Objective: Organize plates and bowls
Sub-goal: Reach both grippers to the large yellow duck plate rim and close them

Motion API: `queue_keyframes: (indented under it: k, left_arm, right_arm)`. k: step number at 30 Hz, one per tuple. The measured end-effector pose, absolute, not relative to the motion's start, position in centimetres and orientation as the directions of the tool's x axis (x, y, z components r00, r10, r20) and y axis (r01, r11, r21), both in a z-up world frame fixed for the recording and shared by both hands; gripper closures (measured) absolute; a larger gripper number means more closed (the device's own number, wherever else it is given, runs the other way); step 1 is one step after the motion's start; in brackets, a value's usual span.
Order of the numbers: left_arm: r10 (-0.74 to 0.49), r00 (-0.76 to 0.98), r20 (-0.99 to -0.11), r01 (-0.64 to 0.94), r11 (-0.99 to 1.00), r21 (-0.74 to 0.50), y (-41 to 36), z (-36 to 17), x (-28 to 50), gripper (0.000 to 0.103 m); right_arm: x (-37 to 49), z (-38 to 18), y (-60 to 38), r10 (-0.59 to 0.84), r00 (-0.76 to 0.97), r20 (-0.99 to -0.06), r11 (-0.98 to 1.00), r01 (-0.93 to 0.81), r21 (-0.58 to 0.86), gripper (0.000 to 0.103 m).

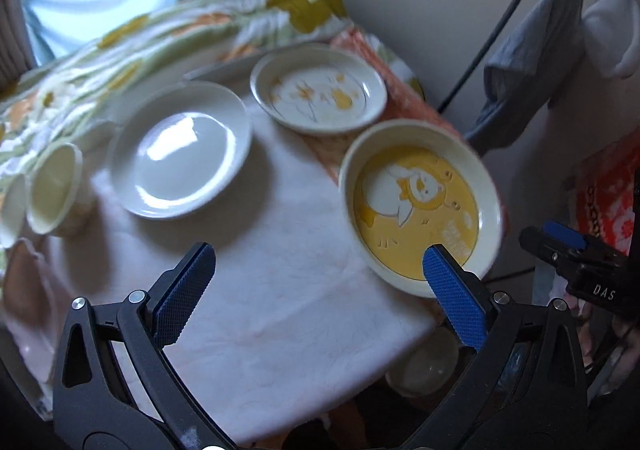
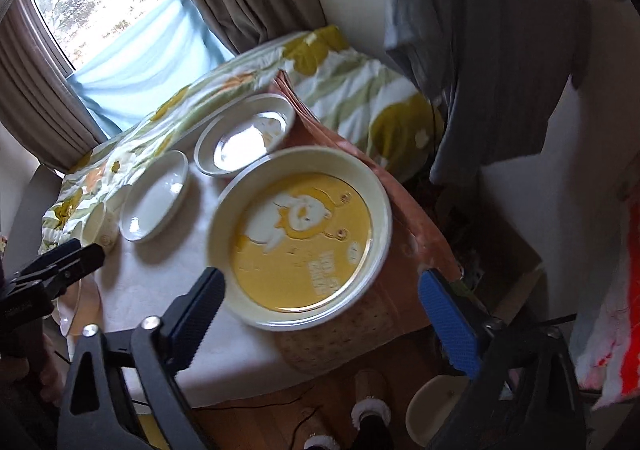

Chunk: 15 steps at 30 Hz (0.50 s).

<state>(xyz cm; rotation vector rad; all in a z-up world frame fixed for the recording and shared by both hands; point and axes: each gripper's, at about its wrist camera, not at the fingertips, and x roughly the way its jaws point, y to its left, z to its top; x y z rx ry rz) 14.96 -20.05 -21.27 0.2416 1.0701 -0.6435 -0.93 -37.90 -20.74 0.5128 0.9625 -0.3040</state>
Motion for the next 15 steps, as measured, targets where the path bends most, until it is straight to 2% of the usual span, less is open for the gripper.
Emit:
queue_keyframes:
  k: [1,3,5,12,14,15]
  left_arm:
    - [-0.364,0.300,-0.881,0.601,0.790,-0.122,-21.1,-22.5,15.1,0.002]
    - [-0.360,0.264,-0.895,0.599,0.788,-0.140,-22.3,-24.3,15.4,0.004]
    - [-0.354,0.232,-0.906,0.591,0.791,-0.158,-23.4,-26.1,15.9,0.014]
    - [-0.325,0.171,-0.930,0.584,0.794,-0.170,-25.9,-29.5,16.9,0.040]
    - [-0.321,0.166,-0.932,0.583,0.794,-0.170,-26.2,-29.7,17.1,0.052]
    - [-0.319,0.164,-0.933,0.585,0.794,-0.169,-26.4,-29.7,17.1,0.054]
  right_arm:
    - [-0.6,-21.5,-38.3,-0.003,0.537,-0.844,0.838,0.462,0.291,0.031]
    - [0.1,-23.4,-39.6,0.051,0.521,-0.852,0.832,0.450,0.325,0.038]
    - [0.8,-24.5,-40.2,0.070,0.511,-0.857,0.839,0.435,0.328,0.042]
    - [3.5,-26.2,-42.0,0.127,0.488,-0.863,0.862,0.376,0.340,0.067]
    - [4.2,-26.5,-42.7,0.132,0.488,-0.863,0.866,0.367,0.340,0.069]
    - [4.5,-26.6,-43.0,0.133,0.487,-0.863,0.868,0.364,0.339,0.071]
